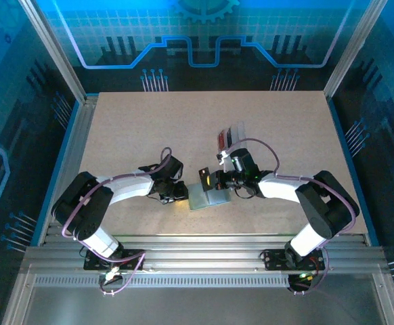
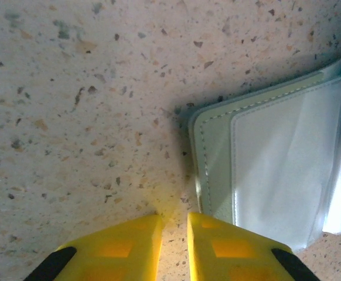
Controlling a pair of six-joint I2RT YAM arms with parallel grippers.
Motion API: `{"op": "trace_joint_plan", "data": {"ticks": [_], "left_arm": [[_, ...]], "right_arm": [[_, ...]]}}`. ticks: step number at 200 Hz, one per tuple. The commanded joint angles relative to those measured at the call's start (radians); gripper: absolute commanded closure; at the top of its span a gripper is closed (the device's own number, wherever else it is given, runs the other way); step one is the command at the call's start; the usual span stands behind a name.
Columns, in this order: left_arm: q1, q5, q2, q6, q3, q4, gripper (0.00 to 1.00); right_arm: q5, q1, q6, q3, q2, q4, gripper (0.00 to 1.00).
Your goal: Put the credit cards into the card holder
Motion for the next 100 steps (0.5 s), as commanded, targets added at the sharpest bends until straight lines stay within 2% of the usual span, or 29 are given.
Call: {"op": "trace_joint_plan", "data": {"ticks": [1, 100], "left_arm": [[-0.011, 0.001, 0.050, 0.007, -0.020, 0.055, 0.80], [-0.024, 0.000, 0.076, 0.004, -0.015, 0.066, 0.83]], "right_arm": [[0.024, -0.002, -0.004, 0.001, 0.022, 0.026, 1.00], [-0.024, -0.002, 0.041, -0.008, 0.063, 0.064, 1.00]]}}
